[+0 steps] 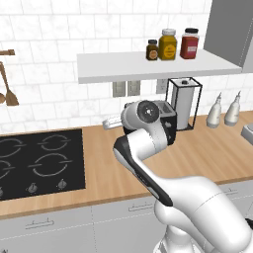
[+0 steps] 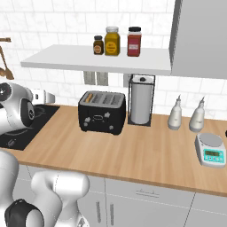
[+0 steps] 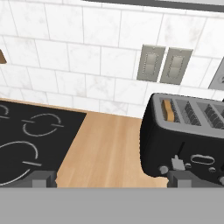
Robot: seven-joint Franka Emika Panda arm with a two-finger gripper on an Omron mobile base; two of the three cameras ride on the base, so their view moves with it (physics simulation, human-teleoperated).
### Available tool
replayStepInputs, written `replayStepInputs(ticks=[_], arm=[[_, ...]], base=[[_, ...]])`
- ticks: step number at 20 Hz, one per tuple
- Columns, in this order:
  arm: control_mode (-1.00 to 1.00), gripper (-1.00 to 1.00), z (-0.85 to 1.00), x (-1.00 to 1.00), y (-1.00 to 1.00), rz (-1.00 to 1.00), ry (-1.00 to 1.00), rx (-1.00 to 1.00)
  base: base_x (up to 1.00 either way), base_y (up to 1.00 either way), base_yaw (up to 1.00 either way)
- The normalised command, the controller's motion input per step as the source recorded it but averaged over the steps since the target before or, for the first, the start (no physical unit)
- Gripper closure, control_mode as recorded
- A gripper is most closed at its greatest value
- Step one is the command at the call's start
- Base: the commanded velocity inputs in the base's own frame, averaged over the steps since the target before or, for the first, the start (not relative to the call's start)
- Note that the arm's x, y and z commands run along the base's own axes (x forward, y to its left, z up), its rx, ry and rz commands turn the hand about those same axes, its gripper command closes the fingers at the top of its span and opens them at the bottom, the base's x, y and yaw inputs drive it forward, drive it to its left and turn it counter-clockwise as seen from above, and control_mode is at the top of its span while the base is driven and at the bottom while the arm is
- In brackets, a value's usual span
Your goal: Start the toaster. Once the lever pops up, take the bread to the plate on the dining counter.
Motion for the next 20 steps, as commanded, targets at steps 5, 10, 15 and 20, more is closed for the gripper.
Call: replayStepInputs(ticks=[5, 10, 15, 20], arm=[[-1.00, -1.00, 0.00, 0.00, 0.00, 0.00, 0.00, 0.00], [-1.00, -1.00, 0.00, 0.00, 0.00, 0.00, 0.00, 0.00], [-1.00, -1.00, 0.00, 0.00, 0.00, 0.00, 0.00, 0.00], [-1.00, -1.00, 0.00, 0.00, 0.00, 0.00, 0.00, 0.00]], base=[[0.00, 0.00, 0.00], [0.00, 0.00, 0.00], [0.00, 0.00, 0.00], [0.00, 0.00, 0.00]])
